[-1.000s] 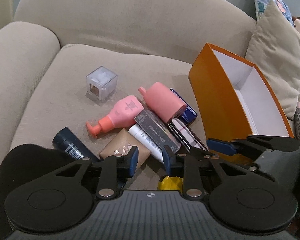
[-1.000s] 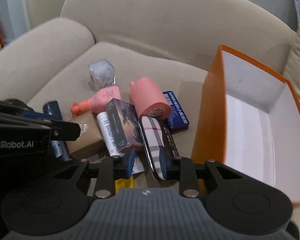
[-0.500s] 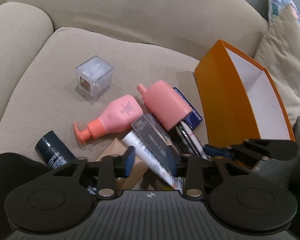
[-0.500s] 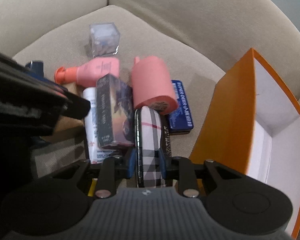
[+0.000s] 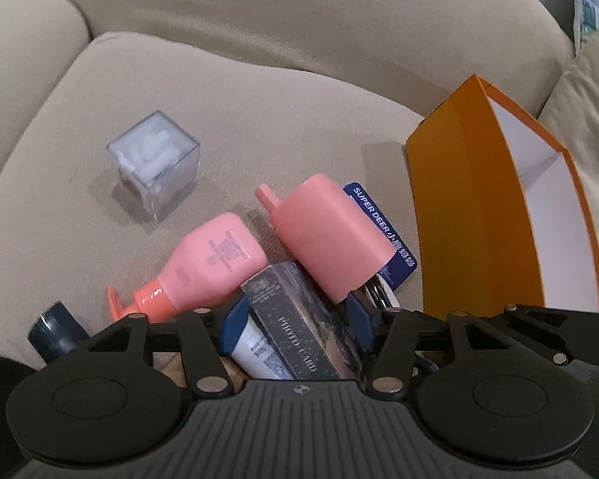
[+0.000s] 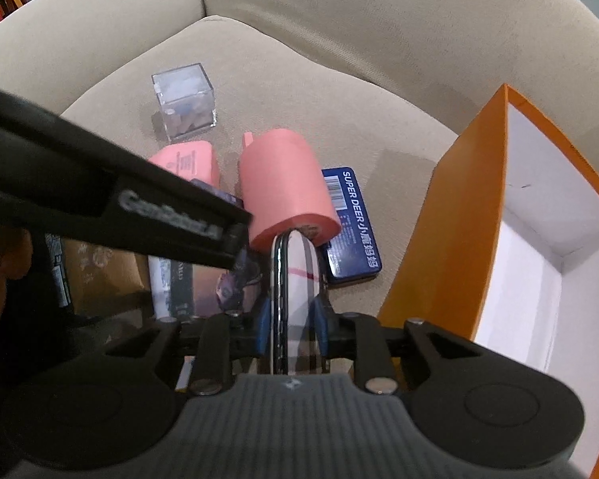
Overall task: Organize rigid objects
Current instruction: 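Grasp the dark photo card box with the left tool while the right tool grasps the plaid case, then carry the photo card box and plaid case into the orange shoebox with both tools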
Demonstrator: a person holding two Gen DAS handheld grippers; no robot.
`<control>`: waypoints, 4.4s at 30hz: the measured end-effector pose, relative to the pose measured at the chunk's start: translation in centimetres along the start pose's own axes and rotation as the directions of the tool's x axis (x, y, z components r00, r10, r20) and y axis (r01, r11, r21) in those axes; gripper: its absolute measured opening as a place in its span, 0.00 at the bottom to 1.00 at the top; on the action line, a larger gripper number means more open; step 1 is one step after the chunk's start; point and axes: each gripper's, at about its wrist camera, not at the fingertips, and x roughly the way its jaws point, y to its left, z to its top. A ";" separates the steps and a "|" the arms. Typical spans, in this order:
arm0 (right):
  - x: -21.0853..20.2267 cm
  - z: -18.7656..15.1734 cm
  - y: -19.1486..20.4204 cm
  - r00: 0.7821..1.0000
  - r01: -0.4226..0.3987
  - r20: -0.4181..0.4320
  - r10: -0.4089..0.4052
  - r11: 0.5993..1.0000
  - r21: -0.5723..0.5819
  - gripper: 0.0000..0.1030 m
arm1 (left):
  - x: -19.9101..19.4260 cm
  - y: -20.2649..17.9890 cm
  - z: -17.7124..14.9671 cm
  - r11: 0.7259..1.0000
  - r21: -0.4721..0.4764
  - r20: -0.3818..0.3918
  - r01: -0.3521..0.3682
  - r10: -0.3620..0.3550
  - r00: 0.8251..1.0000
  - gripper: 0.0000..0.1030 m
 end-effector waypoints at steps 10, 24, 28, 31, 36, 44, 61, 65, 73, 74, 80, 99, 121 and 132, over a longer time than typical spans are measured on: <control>-1.7 -0.3 -2.7 0.984 -0.176 0.026 0.174 0.965 0.192 0.18 | 0.1 -0.6 -0.3 0.995 -0.081 -0.002 0.058 -0.058 0.998 0.31; -0.9 0.3 -3.2 0.986 -0.164 0.013 0.164 0.977 0.133 0.18 | 3.1 -0.1 -0.4 0.982 -0.186 -0.042 0.035 -0.044 0.998 0.29; -0.9 0.3 -3.6 0.983 -0.183 0.014 0.183 0.975 0.126 0.18 | 2.7 0.6 -0.5 0.977 -0.209 -0.040 0.047 -0.056 0.998 0.28; -1.0 0.3 -3.6 0.982 -0.187 0.009 0.187 0.974 0.128 0.20 | 2.2 0.8 -0.7 0.976 -0.214 -0.033 0.044 -0.052 0.998 0.28; -1.9 0.4 -4.1 0.985 -0.172 0.009 0.172 0.972 0.159 0.18 | 0.4 1.0 -1.1 0.979 -0.200 -0.010 0.042 -0.045 0.999 0.27; -4.8 -0.6 -5.7 0.977 -0.210 0.086 0.193 0.938 0.275 0.17 | -3.8 1.2 -1.7 0.983 -0.172 0.050 0.064 -0.056 0.997 0.24; -16.2 -4.2 -8.2 0.934 -0.251 0.334 0.128 0.901 0.355 0.17 | -11.6 -6.3 -2.2 0.997 0.018 0.180 0.070 -0.072 0.981 0.24; -18.9 -6.1 -10.3 0.919 -0.244 0.387 0.078 0.883 0.401 0.17 | -12.3 -9.1 -2.1 0.993 0.086 0.192 0.083 -0.098 0.976 0.24; -20.4 -9.8 -15.0 0.925 -0.166 0.377 -0.050 0.840 0.517 0.17 | -10.9 -14.9 -0.6 0.969 0.200 0.143 0.148 -0.178 0.974 0.24; -20.1 -9.7 -15.5 0.927 -0.160 0.370 -0.057 0.833 0.529 0.17 | -10.5 -15.7 -0.4 0.965 0.213 0.133 0.154 -0.184 0.974 0.24; -18.1 -10.7 -18.4 0.941 -0.129 0.327 -0.088 0.799 0.587 0.17 | -6.8 -19.8 1.0 0.945 0.291 0.070 0.151 -0.178 0.982 0.24; -7.5 -8.2 -24.0 0.973 -0.106 0.224 -0.054 0.759 0.643 0.17 | 6.6 -20.7 5.7 0.926 0.376 -0.106 -0.039 0.085 0.991 0.24; -6.0 -9.7 -24.8 0.981 -0.075 0.180 -0.065 0.736 0.673 0.17 | 10.9 -22.6 5.5 0.883 0.459 -0.149 -0.094 0.182 0.972 0.30; -5.5 -9.9 -24.7 0.982 -0.095 0.185 -0.044 0.728 0.679 0.17 | 9.2 -25.0 4.8 0.758 0.617 -0.017 -0.212 0.282 0.959 0.34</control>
